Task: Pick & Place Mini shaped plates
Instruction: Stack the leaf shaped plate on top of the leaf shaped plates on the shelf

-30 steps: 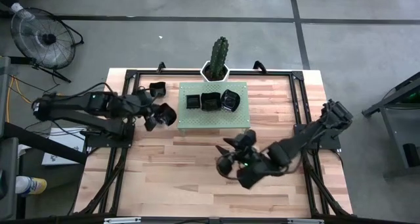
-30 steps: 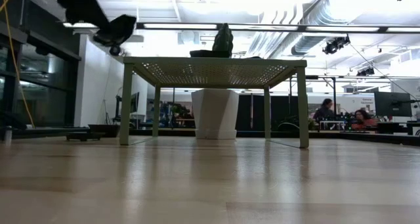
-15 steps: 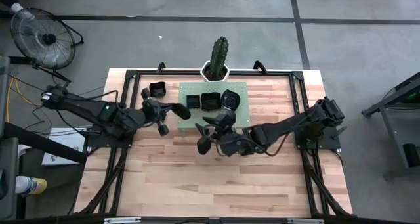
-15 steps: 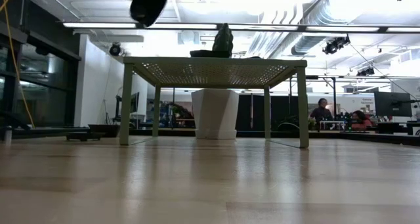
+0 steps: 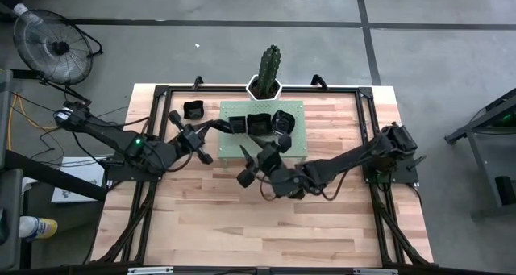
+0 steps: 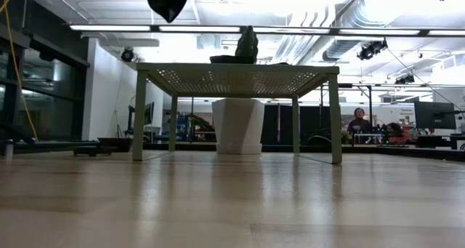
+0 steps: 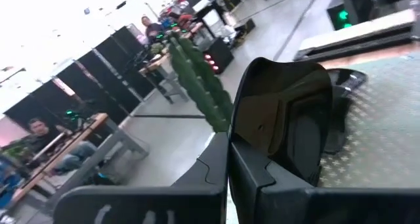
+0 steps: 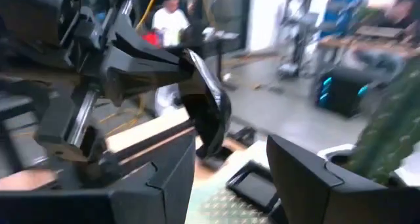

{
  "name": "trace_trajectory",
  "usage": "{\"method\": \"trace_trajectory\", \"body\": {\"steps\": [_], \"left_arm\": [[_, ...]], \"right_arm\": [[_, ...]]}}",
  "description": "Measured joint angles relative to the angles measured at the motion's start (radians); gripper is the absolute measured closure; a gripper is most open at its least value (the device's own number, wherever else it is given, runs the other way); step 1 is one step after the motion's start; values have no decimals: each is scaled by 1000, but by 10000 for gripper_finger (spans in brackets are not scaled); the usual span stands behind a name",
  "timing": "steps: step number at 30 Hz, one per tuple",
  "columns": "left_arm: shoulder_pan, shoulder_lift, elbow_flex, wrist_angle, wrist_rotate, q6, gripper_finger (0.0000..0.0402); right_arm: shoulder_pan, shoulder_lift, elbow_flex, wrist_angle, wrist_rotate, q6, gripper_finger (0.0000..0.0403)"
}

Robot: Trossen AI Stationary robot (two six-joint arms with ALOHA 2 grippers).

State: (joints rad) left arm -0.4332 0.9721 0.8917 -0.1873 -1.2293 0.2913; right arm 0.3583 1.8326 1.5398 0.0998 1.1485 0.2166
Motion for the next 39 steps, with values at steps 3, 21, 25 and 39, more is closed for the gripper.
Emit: {"method": "trace_trajectory", "body": {"steps": [3, 21, 25, 39], "left_arm": [[0, -1, 0, 5, -24, 21, 401], [0, -1, 0, -15, -39, 52, 401], [0, -1, 0, -30, -36, 52, 401], [1, -1, 0, -47, -9, 52, 401]], "right_arm": [[7, 45, 0, 148, 54, -151, 219], [-77, 249, 133, 362, 162, -279, 219], [-96, 249, 132, 363, 131, -277, 219], [-117, 249, 131, 361, 73, -242, 275]]}}
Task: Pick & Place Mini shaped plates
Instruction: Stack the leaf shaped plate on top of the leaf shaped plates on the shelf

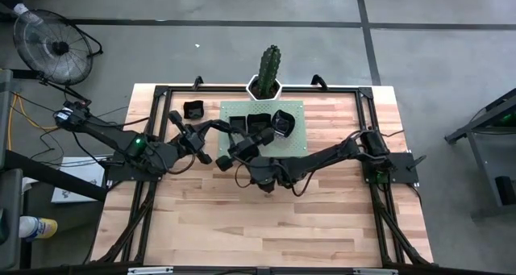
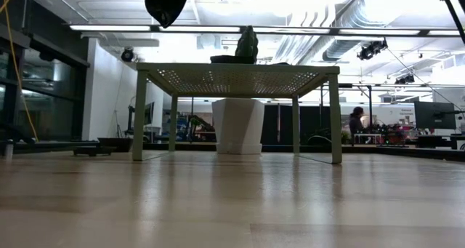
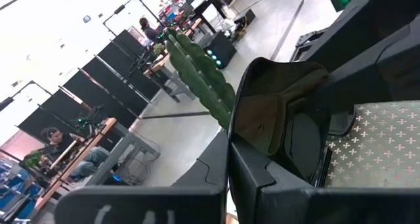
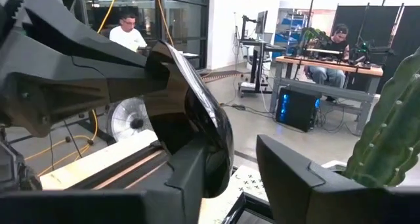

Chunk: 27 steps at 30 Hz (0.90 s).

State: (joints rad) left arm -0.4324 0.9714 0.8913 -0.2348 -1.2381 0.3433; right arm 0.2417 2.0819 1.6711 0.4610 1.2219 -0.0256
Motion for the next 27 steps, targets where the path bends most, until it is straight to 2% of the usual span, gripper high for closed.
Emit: {"method": "trace_trajectory", "body": {"steps": [8, 14, 21, 27], "left_arm": [[0, 0, 0, -1, 2, -7, 401], [0, -1, 0, -1, 51, -7, 401], [0, -2, 0, -7, 87, 57, 383], [0, -1, 0, -7, 99, 155, 352]], "right_arm": [[1, 0, 0, 0, 1, 0, 340], [1, 0, 0, -3, 2, -1, 395], [1, 0, -1, -23, 1, 36, 400], [1, 0, -1, -33, -6, 52, 401]]}}
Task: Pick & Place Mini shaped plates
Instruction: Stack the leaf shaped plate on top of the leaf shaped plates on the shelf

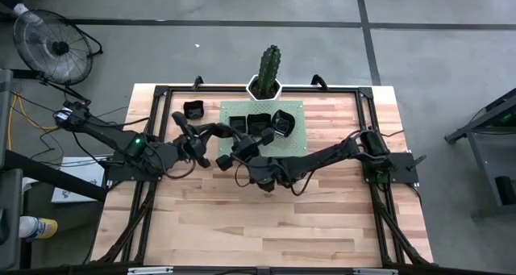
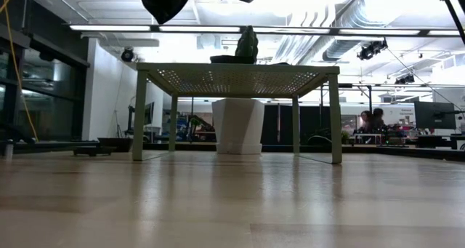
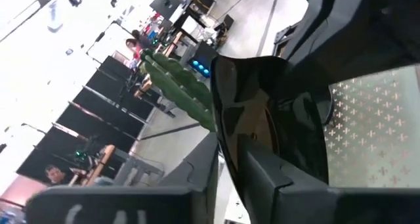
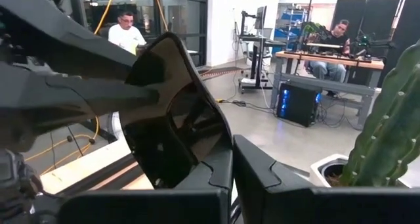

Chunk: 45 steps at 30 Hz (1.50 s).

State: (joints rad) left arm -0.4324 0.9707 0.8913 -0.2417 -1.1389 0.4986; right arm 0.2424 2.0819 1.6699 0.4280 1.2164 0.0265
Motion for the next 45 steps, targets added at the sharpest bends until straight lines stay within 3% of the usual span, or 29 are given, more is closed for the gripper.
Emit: {"method": "trace_trajectory", "body": {"steps": [10, 19, 23, 27, 39, 45], "left_arm": [[0, -30, -1, -1, 3, 75, 264], [-2, -157, -1, -29, 28, 73, 198], [-2, -226, -1, -59, 52, 58, 191], [-2, -295, -1, -132, 57, -57, 190], [0, -429, -1, -512, 182, -400, 190], [0, -432, -1, -532, 248, -407, 190]], "right_arm": [[1, 0, 0, 4, 1, 1, 402], [1, -6, 0, -4, 50, -28, 402], [0, -43, 0, -33, 55, -28, 403], [0, -94, 1, -94, 61, -29, 403], [-20, -338, 1, -427, 45, 62, 403], [-75, -494, 1, -714, -92, 219, 403]]}}
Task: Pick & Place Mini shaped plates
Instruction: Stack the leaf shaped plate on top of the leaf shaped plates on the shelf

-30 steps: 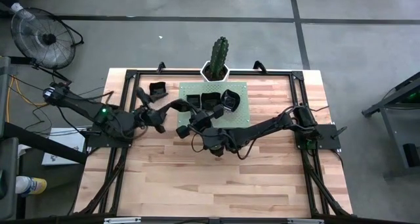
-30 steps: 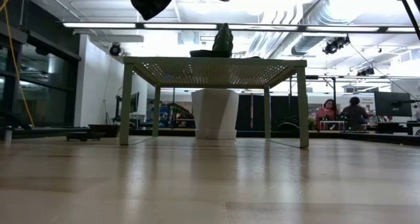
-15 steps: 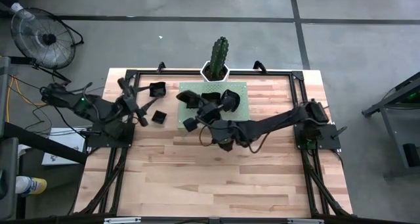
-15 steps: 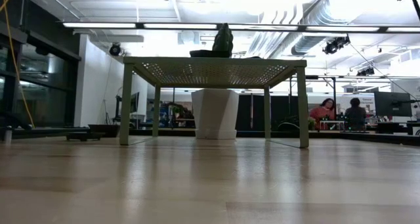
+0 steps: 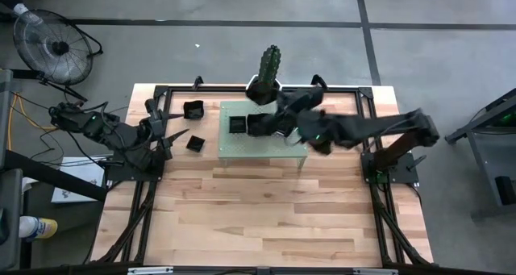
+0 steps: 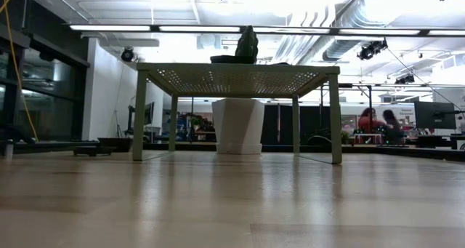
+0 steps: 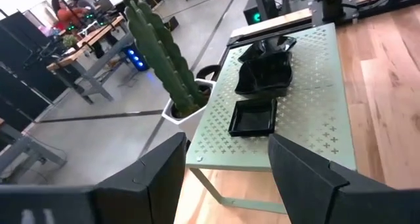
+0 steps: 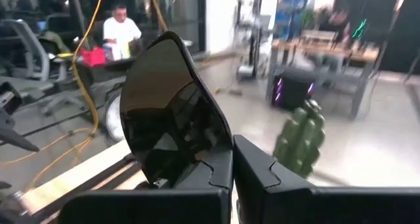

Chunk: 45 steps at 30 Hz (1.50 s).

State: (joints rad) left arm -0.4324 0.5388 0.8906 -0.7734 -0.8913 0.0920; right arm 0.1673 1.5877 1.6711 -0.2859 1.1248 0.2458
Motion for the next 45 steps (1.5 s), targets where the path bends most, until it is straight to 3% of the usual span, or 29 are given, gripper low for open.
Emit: {"method": "trace_trajectory", "body": {"steps": [4, 9, 16, 19, 30, 45], "left_arm": [[0, 0, -1, -4, -15, 9, 190], [0, 0, -1, -19, -4, 9, 190], [0, 0, -2, -41, 19, 8, 190], [0, 0, -2, -45, 19, 4, 190], [0, 0, -2, -47, 18, -66, 190], [0, 2, -2, -108, 9, -158, 190]], "right_arm": [[-72, -96, 0, -289, -137, 252, 402], [-195, -170, 0, -577, -404, 465, 402], [-356, -166, 0, -749, -802, 502, 402], [-398, -141, 0, -818, -902, 498, 403], [-484, -67, 0, -863, -1029, 470, 403], [-509, 37, 0, -878, -1028, 382, 403]]}}
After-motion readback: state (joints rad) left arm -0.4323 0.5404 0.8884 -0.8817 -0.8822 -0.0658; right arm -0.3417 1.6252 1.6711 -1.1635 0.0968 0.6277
